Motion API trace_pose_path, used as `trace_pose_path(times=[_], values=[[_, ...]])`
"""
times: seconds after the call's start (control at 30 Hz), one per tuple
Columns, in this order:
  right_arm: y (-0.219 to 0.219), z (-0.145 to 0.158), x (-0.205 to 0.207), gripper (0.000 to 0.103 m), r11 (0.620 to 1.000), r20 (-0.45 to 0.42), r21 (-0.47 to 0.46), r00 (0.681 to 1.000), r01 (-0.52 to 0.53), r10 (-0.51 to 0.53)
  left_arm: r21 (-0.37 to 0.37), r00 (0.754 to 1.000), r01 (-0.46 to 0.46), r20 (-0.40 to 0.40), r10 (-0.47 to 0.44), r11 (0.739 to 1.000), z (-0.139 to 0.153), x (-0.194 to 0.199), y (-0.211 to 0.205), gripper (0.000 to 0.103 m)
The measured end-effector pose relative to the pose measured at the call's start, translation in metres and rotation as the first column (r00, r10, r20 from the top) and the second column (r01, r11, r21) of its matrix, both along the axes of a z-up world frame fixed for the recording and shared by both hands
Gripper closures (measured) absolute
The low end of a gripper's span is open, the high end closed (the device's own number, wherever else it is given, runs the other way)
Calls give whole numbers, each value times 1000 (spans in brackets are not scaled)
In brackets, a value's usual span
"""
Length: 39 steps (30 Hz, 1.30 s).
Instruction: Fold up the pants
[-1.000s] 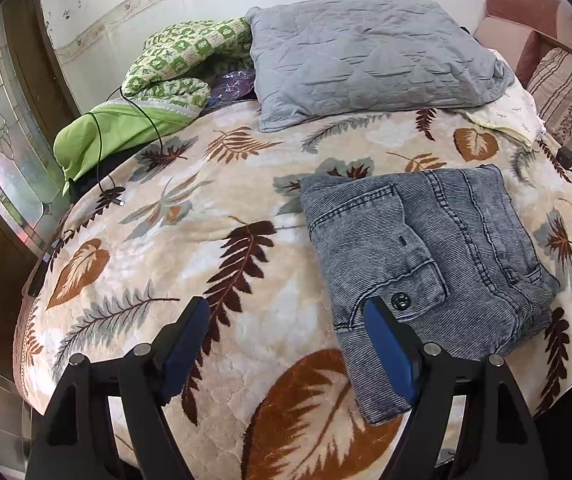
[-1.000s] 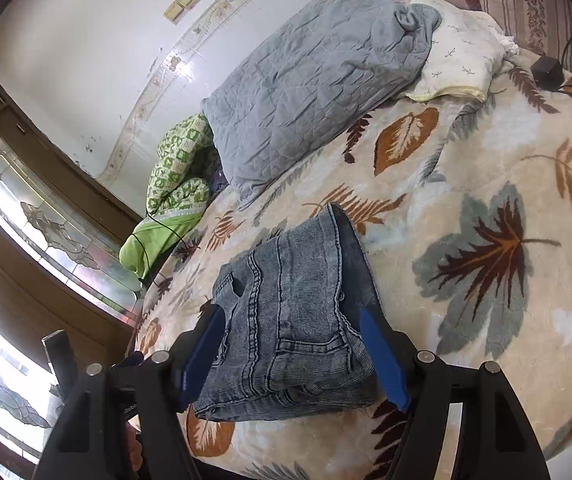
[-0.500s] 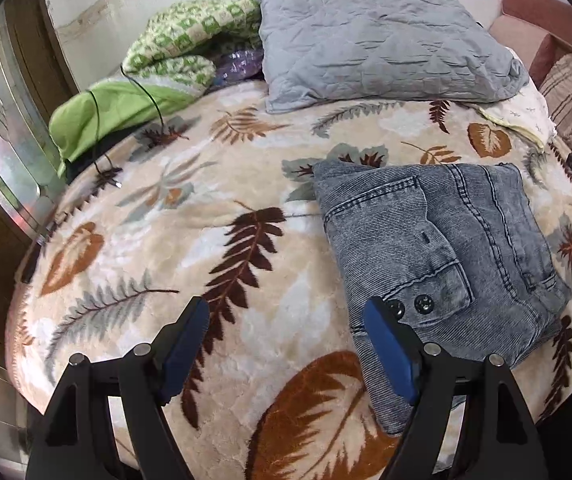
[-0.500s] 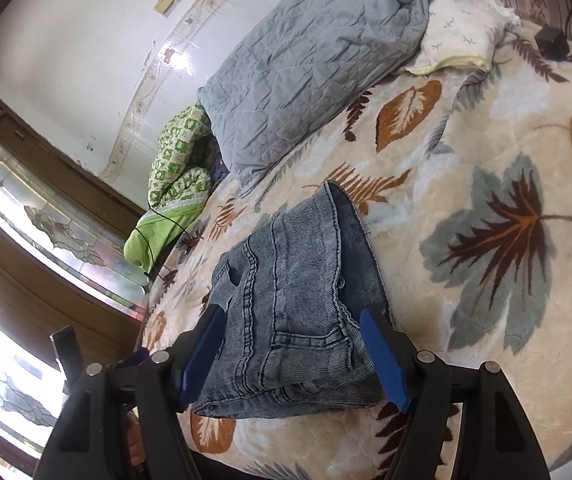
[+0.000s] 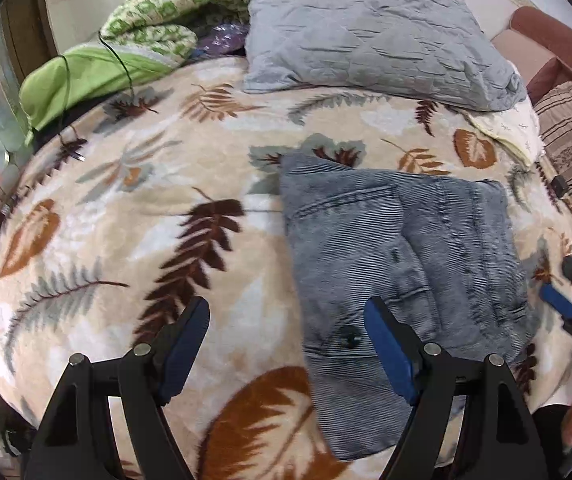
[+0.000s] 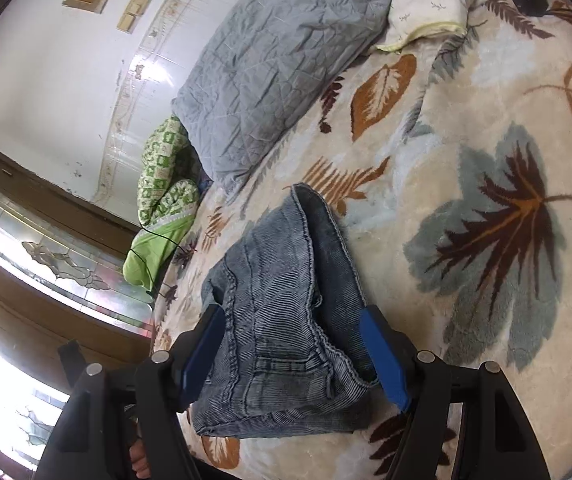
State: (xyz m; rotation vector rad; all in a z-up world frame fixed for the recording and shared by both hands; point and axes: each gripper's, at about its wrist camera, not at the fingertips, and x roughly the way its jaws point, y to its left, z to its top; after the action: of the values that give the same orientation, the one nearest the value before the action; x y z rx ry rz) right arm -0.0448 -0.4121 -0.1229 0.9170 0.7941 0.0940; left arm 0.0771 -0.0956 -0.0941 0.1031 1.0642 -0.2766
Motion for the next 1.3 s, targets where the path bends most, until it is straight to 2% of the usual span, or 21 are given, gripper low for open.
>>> trace_pose_path(times=[0.13, 0.33, 0.5, 0.63, 0.87, 1.1, 1.2, 1.3], values=[[1, 0, -1, 30, 999, -3, -46, 1000, 7, -7, 15, 999, 1, -37, 0, 1000, -3, 7, -8, 23], [-1, -1, -10, 30, 996, -5, -88, 1000, -11, 11, 72, 994, -65, -86, 72, 995, -2, 17, -10, 23], [-5, -1, -21, 30, 994, -17, -111, 1000, -17, 15, 43, 998, -50, -33, 51, 998, 8, 8, -10, 23], [-10, 1, -22, 30, 996, 10, -84, 1000, 7, -6, 81, 999, -42, -27, 44, 996, 5, 4, -9, 23], [21, 5, 0, 30, 992, 17, -114, 998, -60, 62, 73, 997, -73, -20, 74, 995, 9, -8, 23, 23], [47, 6, 13, 30, 984, 7, -146, 995, -102, 104, 75, 995, -96, 25, 95, 993, 11, -18, 46, 23], [48, 7, 12, 30, 982, 2, -157, 995, -102, 104, 56, 995, -100, 1, 100, 993, 2, -20, 51, 23], [41, 2, 10, 30, 989, -9, -127, 997, -81, 80, 24, 993, -102, -56, 103, 994, -10, -13, 51, 23]])
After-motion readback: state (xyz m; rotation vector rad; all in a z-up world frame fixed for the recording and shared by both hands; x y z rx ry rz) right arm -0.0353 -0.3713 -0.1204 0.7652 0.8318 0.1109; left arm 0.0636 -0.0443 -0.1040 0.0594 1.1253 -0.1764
